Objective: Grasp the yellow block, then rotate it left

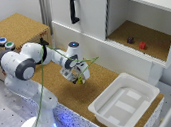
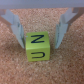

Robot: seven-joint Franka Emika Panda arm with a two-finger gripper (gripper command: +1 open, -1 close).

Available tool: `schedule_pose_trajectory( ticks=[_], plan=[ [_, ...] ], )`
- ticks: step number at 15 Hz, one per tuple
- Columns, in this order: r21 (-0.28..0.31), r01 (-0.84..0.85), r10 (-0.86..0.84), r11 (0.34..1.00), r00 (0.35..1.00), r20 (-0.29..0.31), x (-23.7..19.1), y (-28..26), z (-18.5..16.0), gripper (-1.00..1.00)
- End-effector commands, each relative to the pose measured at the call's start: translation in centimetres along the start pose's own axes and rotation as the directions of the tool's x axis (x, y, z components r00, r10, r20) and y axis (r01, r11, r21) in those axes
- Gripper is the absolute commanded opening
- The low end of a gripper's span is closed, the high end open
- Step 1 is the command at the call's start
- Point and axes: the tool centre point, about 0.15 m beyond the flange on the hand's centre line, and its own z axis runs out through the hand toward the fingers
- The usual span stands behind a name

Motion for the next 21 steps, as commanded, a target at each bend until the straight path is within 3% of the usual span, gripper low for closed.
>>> schedule_pose_trajectory(
  ticks=[1,3,5,6,10,13,16,19,20,21],
  plan=[
    [0.008,-0.029,0.029,1.000,1.000,-0.003,0.6,0.0,-2.3,-1.00],
    [-0.009,0.088,-0.088,0.996,0.996,-0.010,-0.1,-1.0,-3.7,-1.00],
    [-0.155,0.271,-0.278,0.950,0.960,-0.022,-1.3,-3.2,-3.5,-1.00],
    [-0.145,0.347,-0.354,0.927,0.935,-0.028,-1.8,-3.4,-3.9,-1.00],
    [-0.126,0.673,-0.681,0.729,0.732,-0.032,-3.7,-5.1,-4.2,-1.00],
    [-0.060,0.881,-0.883,0.470,0.469,-0.021,-4.2,-5.7,-3.9,-1.00],
    [0.036,0.997,-0.997,0.063,0.064,-0.039,-4.6,-5.3,-3.8,-1.00],
    [0.082,0.953,-0.955,-0.291,-0.285,-0.084,-4.9,-4.6,-4.6,-1.00],
    [0.108,0.912,-0.916,-0.395,-0.383,-0.119,-5.0,-4.3,-5.0,-1.00],
    [0.107,0.898,-0.901,-0.428,-0.413,-0.136,-5.2,-4.5,-5.0,-1.00]
  ],
)
